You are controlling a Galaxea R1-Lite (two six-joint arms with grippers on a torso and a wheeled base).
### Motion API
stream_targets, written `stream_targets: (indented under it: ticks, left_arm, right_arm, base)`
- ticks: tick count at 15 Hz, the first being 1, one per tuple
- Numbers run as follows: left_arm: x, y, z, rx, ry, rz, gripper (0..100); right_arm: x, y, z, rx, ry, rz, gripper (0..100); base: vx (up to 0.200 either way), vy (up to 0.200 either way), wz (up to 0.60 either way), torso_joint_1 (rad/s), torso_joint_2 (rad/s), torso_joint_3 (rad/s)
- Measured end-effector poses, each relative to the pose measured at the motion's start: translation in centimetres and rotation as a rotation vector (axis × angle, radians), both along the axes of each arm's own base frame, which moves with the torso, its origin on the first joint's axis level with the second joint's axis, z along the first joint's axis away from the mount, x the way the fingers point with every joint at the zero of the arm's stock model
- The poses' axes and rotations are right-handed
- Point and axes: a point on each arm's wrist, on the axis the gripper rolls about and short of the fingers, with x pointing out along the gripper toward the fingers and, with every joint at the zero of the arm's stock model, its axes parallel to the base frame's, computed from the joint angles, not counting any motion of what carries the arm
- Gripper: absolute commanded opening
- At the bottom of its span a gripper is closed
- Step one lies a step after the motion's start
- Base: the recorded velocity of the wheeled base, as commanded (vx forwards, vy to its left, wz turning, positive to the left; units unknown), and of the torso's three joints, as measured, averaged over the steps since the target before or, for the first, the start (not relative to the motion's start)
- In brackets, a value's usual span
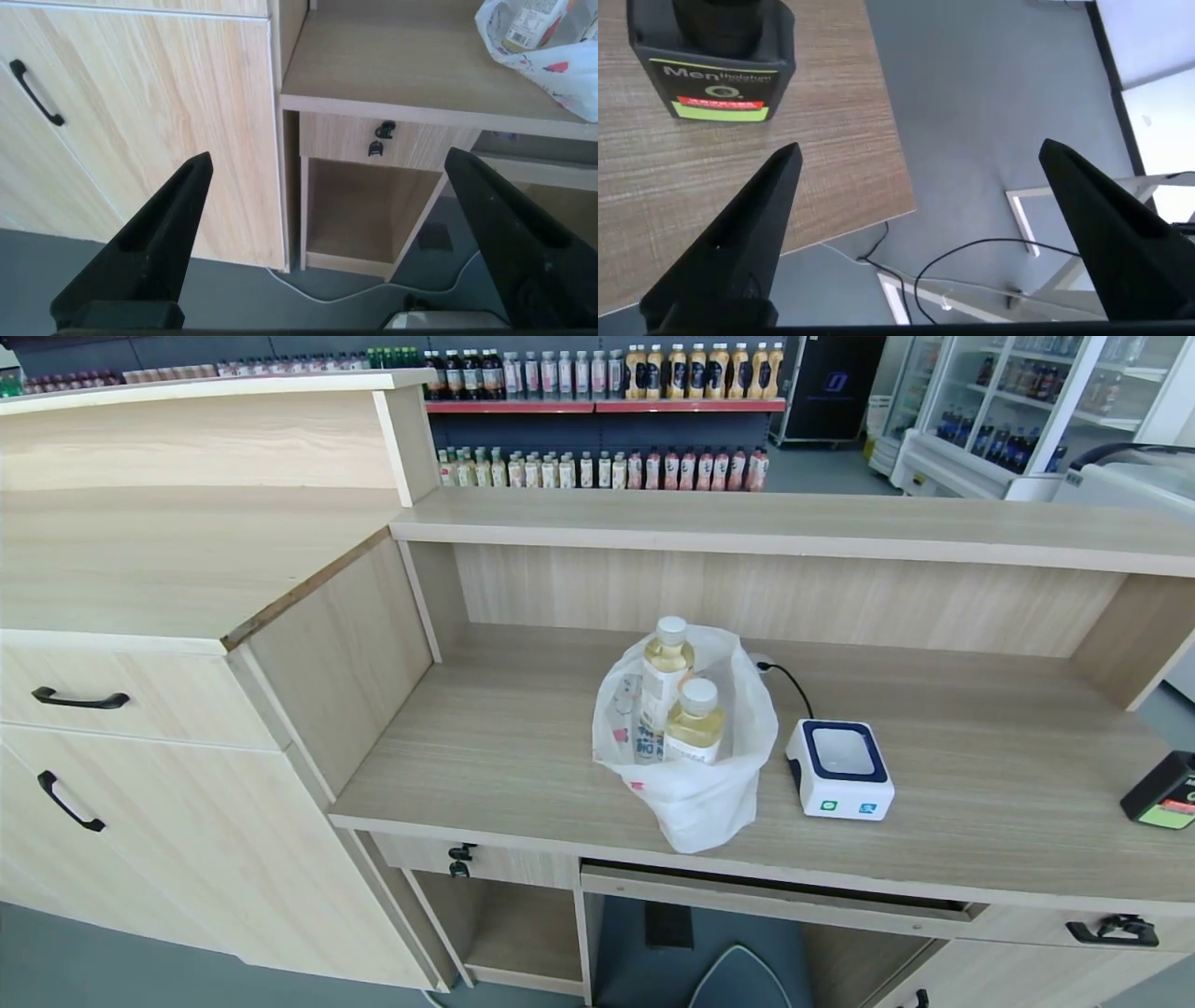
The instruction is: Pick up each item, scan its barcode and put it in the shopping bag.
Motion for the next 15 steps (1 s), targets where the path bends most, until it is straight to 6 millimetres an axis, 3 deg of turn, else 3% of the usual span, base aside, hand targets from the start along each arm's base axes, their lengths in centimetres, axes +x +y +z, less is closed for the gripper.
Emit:
stream_targets:
  ticks: [15]
  left_arm:
    - [0.0,0.0,0.0,0.0,0.0,0.0,100]
  right_arm:
    - [4.2,0.3,-2.3,0.041,-0.013,0.195,100]
  base:
    - [0.0,0.0,0.0,0.0,0.0,0.0]
